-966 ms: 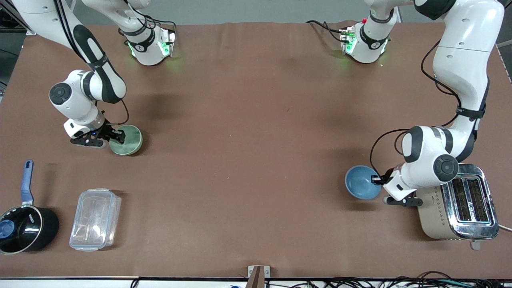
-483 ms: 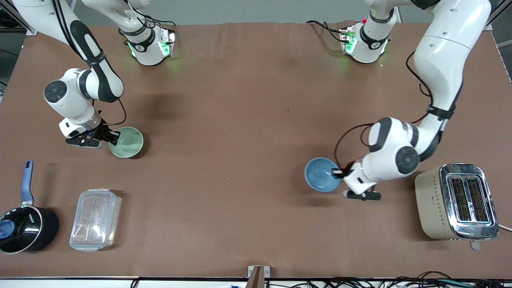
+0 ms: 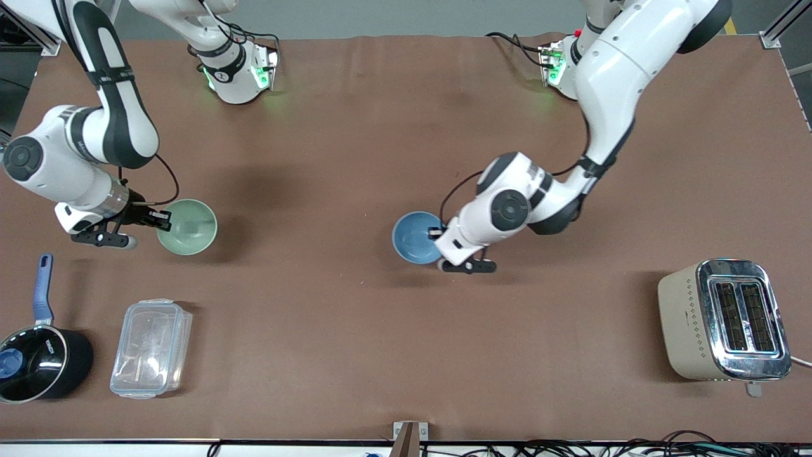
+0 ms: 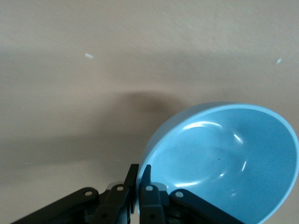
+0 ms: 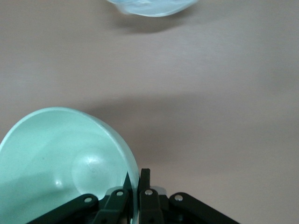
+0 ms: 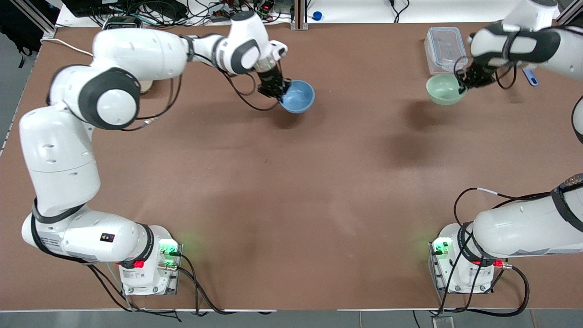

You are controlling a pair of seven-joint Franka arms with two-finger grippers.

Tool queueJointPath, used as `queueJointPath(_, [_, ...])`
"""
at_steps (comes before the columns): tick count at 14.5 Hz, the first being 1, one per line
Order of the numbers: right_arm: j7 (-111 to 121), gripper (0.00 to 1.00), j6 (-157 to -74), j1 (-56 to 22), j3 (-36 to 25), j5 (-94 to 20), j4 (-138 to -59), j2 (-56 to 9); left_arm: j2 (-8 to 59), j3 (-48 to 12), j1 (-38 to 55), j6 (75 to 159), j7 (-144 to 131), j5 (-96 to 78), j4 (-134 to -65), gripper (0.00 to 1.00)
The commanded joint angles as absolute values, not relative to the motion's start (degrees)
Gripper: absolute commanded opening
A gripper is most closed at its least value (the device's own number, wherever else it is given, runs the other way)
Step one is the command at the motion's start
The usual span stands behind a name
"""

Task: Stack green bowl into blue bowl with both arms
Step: 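Carry the green bowl with the right gripper while the left gripper carries the blue bowl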

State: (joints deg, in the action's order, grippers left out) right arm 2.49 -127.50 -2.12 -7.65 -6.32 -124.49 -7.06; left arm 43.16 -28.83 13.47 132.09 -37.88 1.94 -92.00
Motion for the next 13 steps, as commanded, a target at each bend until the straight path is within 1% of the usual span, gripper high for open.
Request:
queueJointPath(1, [-2.5, 0.00, -123.8, -6.0, -7.6, -8.3, -120.5, -7.3, 46.3, -26.4, 16.6, 135.2, -40.3, 1.8, -89.8, 0.01])
queueJointPath(2, [-5.1, 0.00, -123.8, -8.7, -7.6, -8.3, -119.5, -7.5, 46.8, -25.7, 17.7, 135.9, -40.4, 1.8, -89.6, 0.03])
queueJointPath(3, [-8.2, 0.00, -123.7, -10.9, -7.6, -8.3, -118.3, -7.7, 46.9, -24.6, 18.8, 136.0, -40.4, 1.8, -89.4, 0.08])
queueJointPath(4, [-11.6, 0.00, -123.6, -13.1, -7.6, -8.3, -116.5, -8.0, 47.0, -23.9, 19.4, 136.0, -40.4, 1.8, -89.0, 0.26])
queueJointPath(5, [-15.6, 0.00, -123.7, -16.0, -7.6, -8.3, -114.5, -8.7, 46.9, -23.9, 19.4, 136.0, -40.5, 1.8, -89.0, 0.57])
queueJointPath(6, [-19.0, 0.00, -123.6, -18.4, -7.6, -8.5, -112.3, -10.1, 46.8, -23.8, 19.2, 136.0, -40.3, 1.9, -88.9, 1.00])
queueJointPath(8, [-26.6, 0.00, -123.6, -23.6, -7.6, -11.1, -106.8, -14.0, 44.7, -23.7, 18.6, 134.9, -40.3, 2.2, -86.8, 1.00])
queueJointPath(10, [-33.9, 0.00, -123.7, -28.3, -7.6, -12.0, -102.1, -19.0, 41.2, -22.9, 17.8, 127.6, -40.1, 2.3, -83.5, 1.00])
queueJointPath(11, [-37.8, 0.00, -123.9, -31.0, -7.6, -12.0, -99.5, -21.9, 39.6, -20.7, 17.3, 122.6, -39.7, 3.0, -80.7, 1.00])
queueJointPath(13, [-43.4, 0.00, -124.4, -34.9, -7.6, -12.0, -95.5, -26.3, 35.2, -18.4, 16.4, 116.1, -38.0, 6.8, -78.8, 1.00])
